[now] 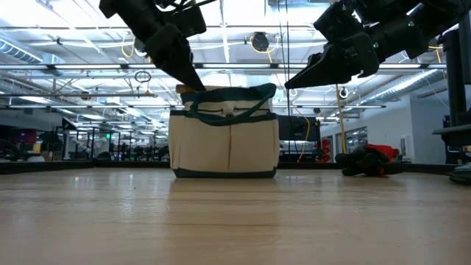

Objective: Pick & Place Garden tools in Gardening bag
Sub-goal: Put the brown hand rake into the brown gardening bag

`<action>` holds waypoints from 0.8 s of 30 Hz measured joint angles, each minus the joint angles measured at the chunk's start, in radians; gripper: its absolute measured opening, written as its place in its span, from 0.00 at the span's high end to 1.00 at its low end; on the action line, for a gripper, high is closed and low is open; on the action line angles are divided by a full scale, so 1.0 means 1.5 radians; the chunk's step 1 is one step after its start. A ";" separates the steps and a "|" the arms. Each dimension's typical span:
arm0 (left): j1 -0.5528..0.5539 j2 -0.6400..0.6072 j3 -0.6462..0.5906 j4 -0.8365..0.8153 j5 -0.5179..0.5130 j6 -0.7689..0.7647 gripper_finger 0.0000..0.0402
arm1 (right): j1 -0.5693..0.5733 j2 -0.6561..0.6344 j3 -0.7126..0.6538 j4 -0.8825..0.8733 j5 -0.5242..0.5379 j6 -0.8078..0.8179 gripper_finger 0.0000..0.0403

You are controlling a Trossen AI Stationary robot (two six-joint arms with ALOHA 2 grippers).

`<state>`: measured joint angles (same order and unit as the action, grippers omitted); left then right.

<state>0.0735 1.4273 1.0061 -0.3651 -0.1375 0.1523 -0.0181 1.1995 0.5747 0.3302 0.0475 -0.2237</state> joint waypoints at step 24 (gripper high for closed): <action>-0.079 -0.006 0.000 -0.045 -0.082 -0.023 0.82 | 0.000 0.000 0.000 -0.005 0.000 0.001 0.55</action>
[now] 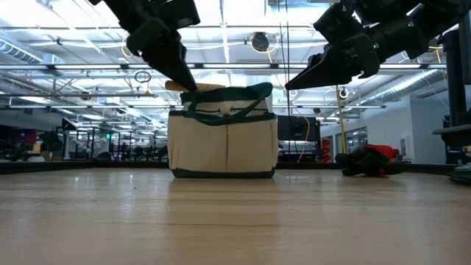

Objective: Pick & Place Garden tools in Gardening bag
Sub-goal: Put the brown hand rake into the brown gardening bag

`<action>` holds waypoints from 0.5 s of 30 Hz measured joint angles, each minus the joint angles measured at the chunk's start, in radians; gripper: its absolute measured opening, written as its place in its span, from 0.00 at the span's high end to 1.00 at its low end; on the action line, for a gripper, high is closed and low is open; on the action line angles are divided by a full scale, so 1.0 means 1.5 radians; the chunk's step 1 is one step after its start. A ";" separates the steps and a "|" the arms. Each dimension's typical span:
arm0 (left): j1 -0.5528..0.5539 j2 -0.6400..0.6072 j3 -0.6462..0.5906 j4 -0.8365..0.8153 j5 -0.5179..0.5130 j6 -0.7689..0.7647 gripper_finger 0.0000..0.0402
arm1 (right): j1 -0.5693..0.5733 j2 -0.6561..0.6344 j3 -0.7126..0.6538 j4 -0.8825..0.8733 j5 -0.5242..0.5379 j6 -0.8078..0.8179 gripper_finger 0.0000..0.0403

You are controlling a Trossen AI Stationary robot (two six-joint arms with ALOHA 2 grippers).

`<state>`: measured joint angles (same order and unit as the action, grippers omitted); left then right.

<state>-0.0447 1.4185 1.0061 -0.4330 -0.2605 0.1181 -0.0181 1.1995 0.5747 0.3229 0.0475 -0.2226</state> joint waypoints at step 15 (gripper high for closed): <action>-0.056 -0.017 0.000 0.036 -0.072 0.045 0.82 | 0.000 0.000 0.000 0.000 0.000 0.001 0.55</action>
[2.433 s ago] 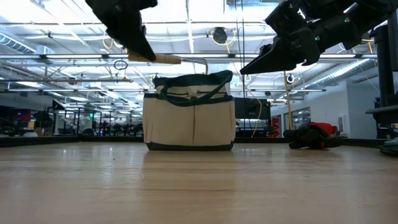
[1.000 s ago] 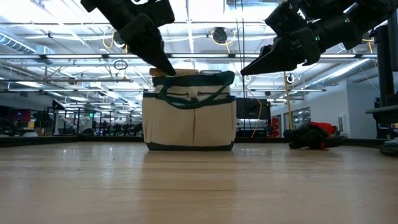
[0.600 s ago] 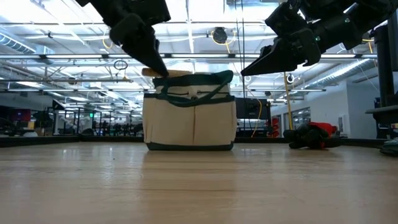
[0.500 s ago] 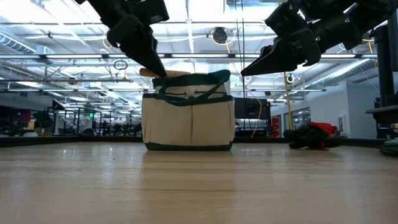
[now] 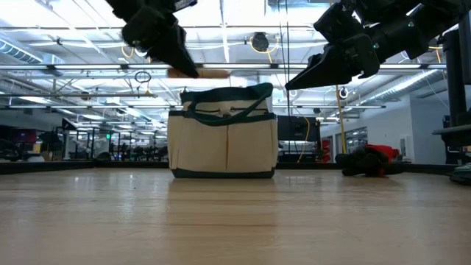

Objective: Pick & Place Garden tools in Gardening bag
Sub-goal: Put the brown hand rake into the brown gardening bag

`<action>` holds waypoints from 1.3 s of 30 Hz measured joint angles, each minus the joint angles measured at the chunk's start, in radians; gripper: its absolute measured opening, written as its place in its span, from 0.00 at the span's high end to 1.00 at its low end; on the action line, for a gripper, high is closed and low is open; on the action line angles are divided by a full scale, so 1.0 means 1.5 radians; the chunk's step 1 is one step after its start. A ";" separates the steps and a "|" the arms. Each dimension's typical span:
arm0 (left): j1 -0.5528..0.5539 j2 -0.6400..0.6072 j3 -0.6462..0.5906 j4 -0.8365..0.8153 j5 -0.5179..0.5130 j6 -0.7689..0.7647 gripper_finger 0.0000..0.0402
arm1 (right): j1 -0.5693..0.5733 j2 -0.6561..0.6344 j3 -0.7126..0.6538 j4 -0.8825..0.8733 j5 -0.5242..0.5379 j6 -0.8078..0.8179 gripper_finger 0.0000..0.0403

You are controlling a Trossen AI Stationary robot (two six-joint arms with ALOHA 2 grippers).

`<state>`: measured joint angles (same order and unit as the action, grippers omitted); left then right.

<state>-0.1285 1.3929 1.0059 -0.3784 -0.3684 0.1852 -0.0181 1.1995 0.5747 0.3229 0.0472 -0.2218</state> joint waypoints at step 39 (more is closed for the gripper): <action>0.002 -0.022 0.000 -0.053 -0.017 -0.035 0.82 | 0.000 0.000 0.000 -0.005 0.000 0.001 0.55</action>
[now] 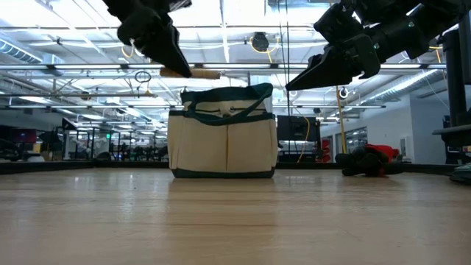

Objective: Pick & Place Garden tools in Gardening bag
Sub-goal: Put the brown hand rake into the brown gardening bag

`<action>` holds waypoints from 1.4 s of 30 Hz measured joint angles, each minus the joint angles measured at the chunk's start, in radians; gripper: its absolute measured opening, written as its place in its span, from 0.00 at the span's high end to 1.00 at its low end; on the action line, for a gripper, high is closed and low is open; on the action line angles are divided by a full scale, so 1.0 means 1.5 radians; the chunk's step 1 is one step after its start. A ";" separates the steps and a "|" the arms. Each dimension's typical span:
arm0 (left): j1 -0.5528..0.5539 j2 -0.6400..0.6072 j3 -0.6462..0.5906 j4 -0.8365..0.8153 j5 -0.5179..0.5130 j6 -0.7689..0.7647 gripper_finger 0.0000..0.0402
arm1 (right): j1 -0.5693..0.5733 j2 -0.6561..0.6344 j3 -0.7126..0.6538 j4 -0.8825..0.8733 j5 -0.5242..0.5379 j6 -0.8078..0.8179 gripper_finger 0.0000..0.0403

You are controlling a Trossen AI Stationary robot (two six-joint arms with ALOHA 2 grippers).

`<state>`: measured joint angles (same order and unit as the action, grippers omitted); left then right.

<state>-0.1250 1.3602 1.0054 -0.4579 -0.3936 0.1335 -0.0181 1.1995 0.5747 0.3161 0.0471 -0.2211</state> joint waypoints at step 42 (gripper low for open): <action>0.068 0.064 0.000 0.167 0.086 0.349 0.82 | 0.000 0.000 0.000 0.005 0.000 0.000 0.55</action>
<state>-0.0227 1.4555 1.0054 -0.2078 -0.2652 0.6563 -0.0181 1.1992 0.5747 0.3241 0.0471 -0.2211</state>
